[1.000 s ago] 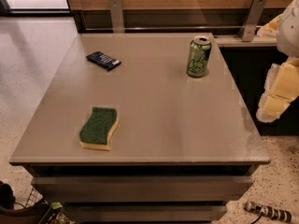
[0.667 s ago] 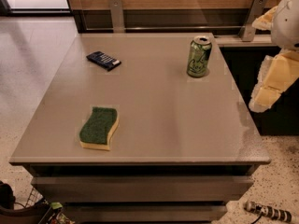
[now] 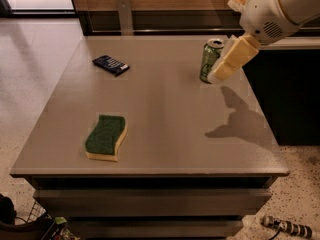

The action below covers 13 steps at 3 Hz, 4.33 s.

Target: Pick rxbar blueberry

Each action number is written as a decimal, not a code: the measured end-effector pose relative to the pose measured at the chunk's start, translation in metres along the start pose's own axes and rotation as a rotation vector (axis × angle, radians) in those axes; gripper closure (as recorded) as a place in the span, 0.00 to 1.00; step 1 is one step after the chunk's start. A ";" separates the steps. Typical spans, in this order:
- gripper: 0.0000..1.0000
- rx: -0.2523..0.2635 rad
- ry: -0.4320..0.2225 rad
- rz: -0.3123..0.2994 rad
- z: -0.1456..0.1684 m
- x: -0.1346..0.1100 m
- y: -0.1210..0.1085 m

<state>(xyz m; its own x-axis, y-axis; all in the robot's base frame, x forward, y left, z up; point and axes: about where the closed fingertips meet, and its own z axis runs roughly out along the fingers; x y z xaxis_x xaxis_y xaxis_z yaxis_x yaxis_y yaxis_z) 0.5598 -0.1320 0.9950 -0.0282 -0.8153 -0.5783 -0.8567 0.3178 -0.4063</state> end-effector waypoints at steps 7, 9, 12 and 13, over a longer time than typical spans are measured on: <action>0.00 0.045 -0.409 0.363 0.218 -0.103 -0.039; 0.00 0.050 -0.527 0.469 0.282 -0.125 -0.029; 0.00 -0.054 -0.497 0.506 0.340 -0.128 -0.010; 0.00 -0.096 -0.478 0.510 0.353 -0.126 0.001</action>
Offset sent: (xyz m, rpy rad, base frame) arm 0.1045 0.1090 0.0140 0.4371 -0.1639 -0.1364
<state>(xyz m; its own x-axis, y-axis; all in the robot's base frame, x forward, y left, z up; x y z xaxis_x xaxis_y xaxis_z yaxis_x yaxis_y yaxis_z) 0.7444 0.1416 0.8182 -0.2280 -0.2673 -0.9362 -0.8391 0.5417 0.0497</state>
